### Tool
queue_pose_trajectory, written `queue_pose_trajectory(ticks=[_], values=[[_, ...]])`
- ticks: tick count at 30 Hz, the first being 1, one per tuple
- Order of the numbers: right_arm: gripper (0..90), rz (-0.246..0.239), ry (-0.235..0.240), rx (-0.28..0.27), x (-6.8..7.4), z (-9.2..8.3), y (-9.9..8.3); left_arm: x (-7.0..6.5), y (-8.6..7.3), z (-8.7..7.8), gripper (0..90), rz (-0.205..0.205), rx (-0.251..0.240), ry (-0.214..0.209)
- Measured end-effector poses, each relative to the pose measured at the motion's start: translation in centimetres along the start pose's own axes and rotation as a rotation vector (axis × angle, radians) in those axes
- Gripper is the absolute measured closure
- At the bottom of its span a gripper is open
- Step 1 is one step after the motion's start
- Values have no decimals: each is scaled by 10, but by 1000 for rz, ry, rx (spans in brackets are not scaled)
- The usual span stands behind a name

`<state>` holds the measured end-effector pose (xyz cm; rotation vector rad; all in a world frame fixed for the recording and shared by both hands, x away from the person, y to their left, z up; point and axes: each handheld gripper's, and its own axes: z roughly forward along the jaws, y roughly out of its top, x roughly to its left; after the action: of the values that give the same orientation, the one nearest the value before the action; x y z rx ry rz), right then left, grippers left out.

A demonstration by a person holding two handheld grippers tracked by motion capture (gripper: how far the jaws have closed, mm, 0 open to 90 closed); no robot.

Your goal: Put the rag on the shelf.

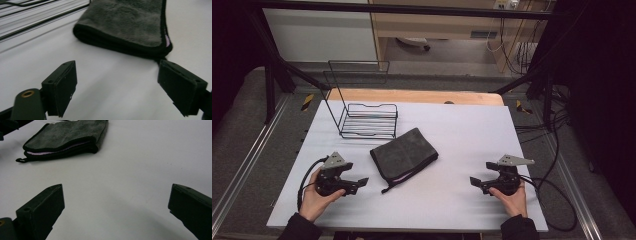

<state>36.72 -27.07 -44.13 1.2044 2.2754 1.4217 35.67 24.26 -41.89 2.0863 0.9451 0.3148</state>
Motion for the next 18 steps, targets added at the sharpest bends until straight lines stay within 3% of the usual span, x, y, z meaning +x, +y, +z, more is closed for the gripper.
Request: queue_pose_trajectory(ticks=[10,14,18], values=[[15,-9,-3,3,0,0,0,-34,11,26,362,48,70,-51],[15,-9,-3,5,0,0,0,-47,11,39,521,65,120,-90],[15,-12,-5,6,-1,0,0,-52,9,44,635,58,135,-111]])
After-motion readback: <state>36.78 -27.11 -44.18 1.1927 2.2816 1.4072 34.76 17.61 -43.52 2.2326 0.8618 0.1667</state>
